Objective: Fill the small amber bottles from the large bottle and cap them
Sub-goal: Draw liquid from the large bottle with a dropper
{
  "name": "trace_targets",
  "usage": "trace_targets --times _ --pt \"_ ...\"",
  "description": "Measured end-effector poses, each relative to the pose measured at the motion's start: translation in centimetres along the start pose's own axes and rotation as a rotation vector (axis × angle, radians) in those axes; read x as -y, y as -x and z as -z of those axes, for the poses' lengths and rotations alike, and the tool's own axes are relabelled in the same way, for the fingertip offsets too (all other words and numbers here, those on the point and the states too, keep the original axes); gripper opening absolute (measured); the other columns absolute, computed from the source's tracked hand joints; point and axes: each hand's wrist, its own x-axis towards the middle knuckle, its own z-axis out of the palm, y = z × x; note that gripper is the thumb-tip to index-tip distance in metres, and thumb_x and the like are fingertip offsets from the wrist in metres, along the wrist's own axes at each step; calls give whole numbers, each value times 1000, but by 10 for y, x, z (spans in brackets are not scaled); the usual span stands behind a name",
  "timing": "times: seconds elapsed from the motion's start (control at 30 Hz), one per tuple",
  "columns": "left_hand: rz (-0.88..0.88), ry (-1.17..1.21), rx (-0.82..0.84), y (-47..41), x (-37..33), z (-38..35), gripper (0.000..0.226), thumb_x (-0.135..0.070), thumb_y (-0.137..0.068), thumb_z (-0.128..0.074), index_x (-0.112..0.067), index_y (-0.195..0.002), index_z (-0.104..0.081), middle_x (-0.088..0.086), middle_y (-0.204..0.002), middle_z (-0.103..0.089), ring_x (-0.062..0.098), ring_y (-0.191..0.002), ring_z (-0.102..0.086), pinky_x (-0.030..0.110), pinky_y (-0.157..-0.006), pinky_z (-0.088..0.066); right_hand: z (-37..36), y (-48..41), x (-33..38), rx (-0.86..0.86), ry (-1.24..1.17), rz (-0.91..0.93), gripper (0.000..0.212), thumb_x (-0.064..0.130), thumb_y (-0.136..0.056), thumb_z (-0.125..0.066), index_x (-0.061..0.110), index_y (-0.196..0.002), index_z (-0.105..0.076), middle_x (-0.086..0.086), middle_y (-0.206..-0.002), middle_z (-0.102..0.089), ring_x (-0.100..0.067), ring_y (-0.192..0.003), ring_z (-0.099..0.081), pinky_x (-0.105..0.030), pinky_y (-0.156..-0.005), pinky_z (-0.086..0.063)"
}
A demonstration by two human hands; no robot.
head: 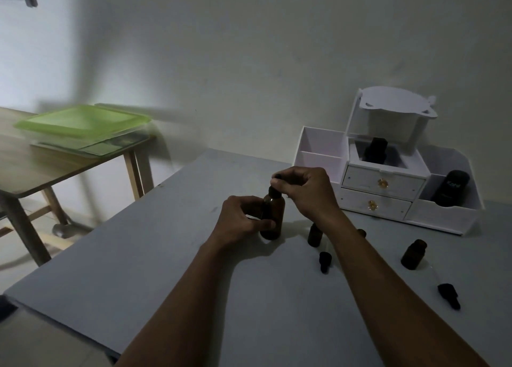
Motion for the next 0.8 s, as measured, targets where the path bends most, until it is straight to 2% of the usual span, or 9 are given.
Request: trace_targets --times 0.17,0.4,0.63,0.73,0.8 --pt "23 2 -11 0 -1 0 32 -16 -68 -84 -18 -100 -79 -7 -90 -77 8 -85 -73 27 -80 -59 -3 -1 1 -28 -12 2 8 12 -85 -77 12 -92 -79 7 -80 -73 -2 -77 -69 -19 -73 -56" --pt "33 -4 3 0 -2 1 32 -19 -69 -85 -19 -100 -78 -9 -91 -77 8 -87 -72 27 -81 -57 -6 -3 0 -61 18 26 6 11 -85 -77 10 -90 -79 6 -78 -72 -3 -74 -68 -21 -71 -56" --pt "3 -20 -1 1 -2 1 30 -15 -69 -83 -18 -98 -78 -7 -89 -77 6 -85 -72 21 -77 -57 -1 -1 8 -72 -35 71 6 13 -85 -76 14 -90 -79 7 -82 -76 -2 -76 -72 -13 -73 -56" --pt "-32 -8 16 0 0 4 33 -17 -65 -83 -16 -98 -78 -3 -88 -77 9 -84 -73 26 -78 -59 8 -5 21 -122 -110 112 7 13 -86 -76 13 -92 -79 4 -84 -77 -6 -79 -74 -20 -79 -58" --pt "-33 -16 18 -1 0 5 33 -17 -65 -84 -16 -98 -77 -2 -88 -77 10 -85 -73 32 -80 -60 16 -8 32 -161 -158 133 8 13 -86 -75 11 -93 -78 3 -83 -77 -5 -78 -74 -18 -77 -58"
